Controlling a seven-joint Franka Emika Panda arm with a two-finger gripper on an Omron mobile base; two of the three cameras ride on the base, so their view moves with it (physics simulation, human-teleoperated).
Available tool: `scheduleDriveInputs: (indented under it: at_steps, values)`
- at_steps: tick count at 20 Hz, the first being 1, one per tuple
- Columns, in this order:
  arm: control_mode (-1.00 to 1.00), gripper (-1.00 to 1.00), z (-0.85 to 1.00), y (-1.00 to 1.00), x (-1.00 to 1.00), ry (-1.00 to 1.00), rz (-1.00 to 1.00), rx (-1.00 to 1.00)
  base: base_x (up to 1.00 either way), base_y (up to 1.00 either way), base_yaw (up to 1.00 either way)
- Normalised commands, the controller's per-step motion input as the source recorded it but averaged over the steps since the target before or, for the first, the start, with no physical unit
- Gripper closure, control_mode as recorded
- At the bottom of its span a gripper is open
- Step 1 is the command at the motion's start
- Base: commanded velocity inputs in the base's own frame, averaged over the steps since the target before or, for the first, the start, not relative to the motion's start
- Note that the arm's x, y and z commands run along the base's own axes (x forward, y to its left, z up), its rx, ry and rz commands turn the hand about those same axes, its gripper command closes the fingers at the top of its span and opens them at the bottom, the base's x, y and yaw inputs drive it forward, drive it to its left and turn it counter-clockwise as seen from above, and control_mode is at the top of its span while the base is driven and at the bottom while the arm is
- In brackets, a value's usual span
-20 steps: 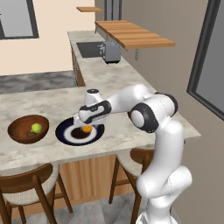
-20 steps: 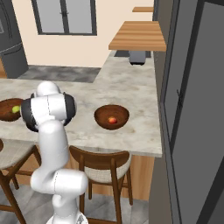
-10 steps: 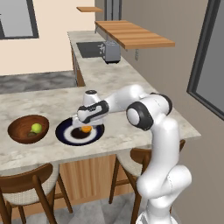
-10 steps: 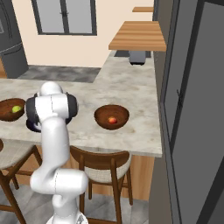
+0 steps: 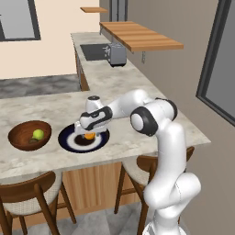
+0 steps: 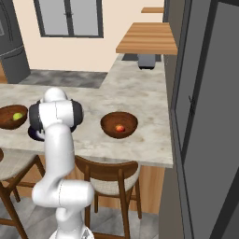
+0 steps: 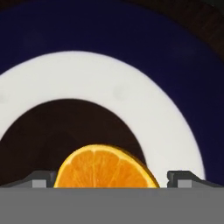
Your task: Take the fruits from the plate on the dining counter and place two fruits in each bowl.
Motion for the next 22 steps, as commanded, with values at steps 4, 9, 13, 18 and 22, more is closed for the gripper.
scheduleDriveInputs:
  at_steps: [4,9,13,18,22]
  values:
    - [-1.0,-1.0,-0.24,0.0,0.0,0.0,0.0,0.0,0.0,0.0,0.0]
    - [-1.0,1.0,-0.14,0.0,0.0,0.0,0.0,0.0,0.0,0.0,0.0]
    - [-1.0,1.0,0.0,0.0,0.0,0.0,0.0,0.0,0.0,0.0,0.0]
    - [-1.0,1.0,0.23,-0.43,-0.16,-0.07,0.0,0.02,0.0,0.0,0.0]
    - [-1.0,1.0,0.65,-0.66,-0.49,-0.04,-0.03,0.0,0.0,0.0,0.0]
